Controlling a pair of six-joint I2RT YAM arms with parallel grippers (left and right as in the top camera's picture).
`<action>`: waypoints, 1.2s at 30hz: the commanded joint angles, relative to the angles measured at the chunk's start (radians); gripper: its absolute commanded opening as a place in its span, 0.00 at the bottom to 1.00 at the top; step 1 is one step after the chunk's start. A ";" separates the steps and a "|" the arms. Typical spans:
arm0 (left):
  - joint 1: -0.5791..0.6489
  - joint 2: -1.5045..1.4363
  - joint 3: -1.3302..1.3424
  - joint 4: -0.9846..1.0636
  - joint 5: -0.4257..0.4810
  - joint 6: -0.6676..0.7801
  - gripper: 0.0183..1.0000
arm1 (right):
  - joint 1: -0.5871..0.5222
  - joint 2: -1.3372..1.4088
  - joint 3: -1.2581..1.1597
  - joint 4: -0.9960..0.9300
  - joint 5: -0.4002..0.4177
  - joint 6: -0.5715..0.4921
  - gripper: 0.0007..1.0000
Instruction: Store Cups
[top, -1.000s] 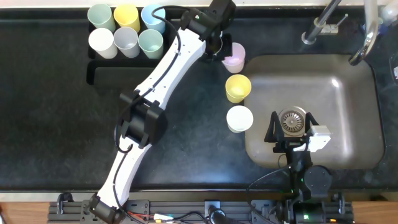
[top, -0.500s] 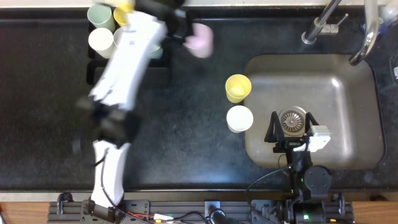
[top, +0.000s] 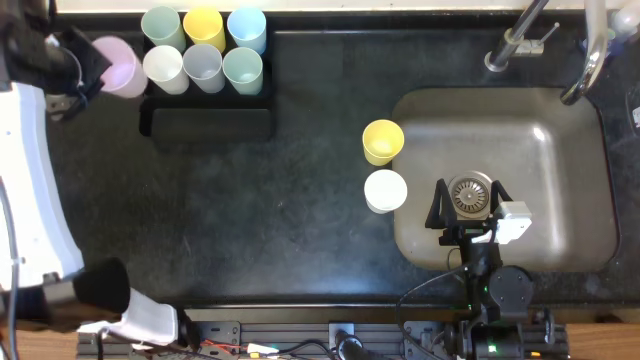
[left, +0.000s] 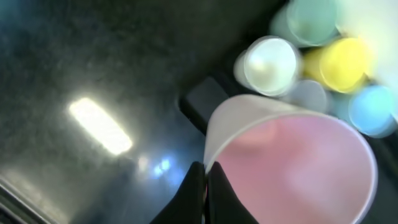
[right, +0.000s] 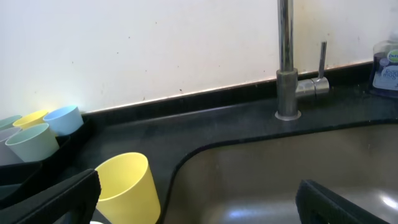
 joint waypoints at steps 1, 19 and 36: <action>0.030 0.004 -0.246 0.161 0.083 -0.008 0.02 | -0.006 -0.008 -0.005 0.005 -0.004 0.000 1.00; 0.029 0.088 -0.375 0.298 0.087 -0.053 0.02 | -0.006 -0.008 -0.005 0.005 -0.004 0.000 1.00; 0.015 0.166 -0.375 0.324 0.048 -0.054 0.02 | -0.006 -0.008 -0.005 0.005 -0.004 0.000 1.00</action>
